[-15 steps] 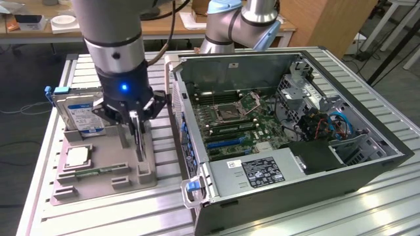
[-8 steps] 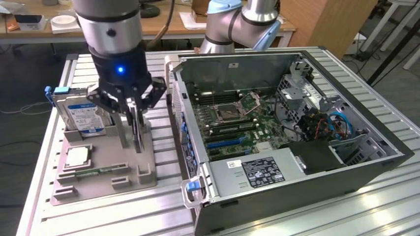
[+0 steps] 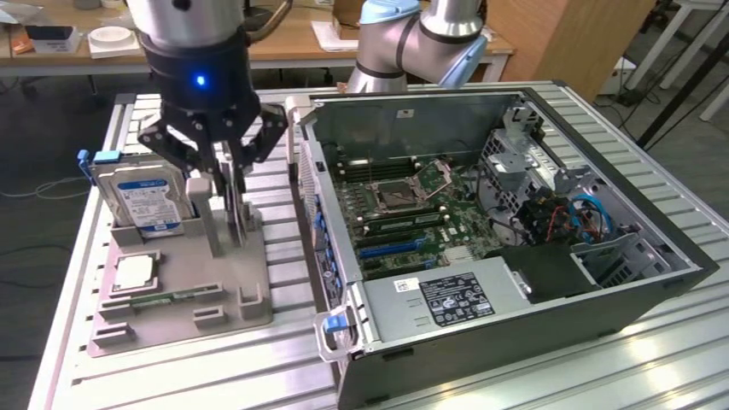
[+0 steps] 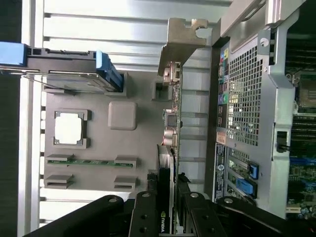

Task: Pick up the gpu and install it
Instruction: 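Pick up the gpu and move the gpu toward the slot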

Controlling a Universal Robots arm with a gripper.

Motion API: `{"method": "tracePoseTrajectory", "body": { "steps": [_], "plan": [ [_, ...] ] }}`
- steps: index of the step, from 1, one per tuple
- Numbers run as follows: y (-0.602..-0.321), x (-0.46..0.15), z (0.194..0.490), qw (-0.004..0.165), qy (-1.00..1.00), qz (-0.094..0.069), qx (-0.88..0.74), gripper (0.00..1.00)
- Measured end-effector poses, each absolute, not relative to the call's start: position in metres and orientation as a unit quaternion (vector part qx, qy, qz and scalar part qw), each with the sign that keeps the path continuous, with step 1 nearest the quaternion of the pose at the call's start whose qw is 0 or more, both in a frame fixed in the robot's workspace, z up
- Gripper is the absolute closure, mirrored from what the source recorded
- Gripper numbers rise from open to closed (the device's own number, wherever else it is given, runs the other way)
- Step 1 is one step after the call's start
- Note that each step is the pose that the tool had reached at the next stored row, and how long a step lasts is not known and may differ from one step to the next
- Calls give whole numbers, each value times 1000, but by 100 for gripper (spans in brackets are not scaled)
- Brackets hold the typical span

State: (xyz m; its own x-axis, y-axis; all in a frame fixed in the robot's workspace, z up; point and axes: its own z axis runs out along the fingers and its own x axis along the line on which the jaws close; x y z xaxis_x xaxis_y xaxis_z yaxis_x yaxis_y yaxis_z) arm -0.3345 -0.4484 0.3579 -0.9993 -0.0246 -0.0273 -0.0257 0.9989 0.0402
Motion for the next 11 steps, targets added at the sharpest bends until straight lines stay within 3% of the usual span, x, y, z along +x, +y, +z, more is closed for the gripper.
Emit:
{"method": "tracePoseTrajectory", "body": {
  "steps": [11],
  "plan": [
    [-449,-334,408,13,1000,20,-13,74]
  ]
}}
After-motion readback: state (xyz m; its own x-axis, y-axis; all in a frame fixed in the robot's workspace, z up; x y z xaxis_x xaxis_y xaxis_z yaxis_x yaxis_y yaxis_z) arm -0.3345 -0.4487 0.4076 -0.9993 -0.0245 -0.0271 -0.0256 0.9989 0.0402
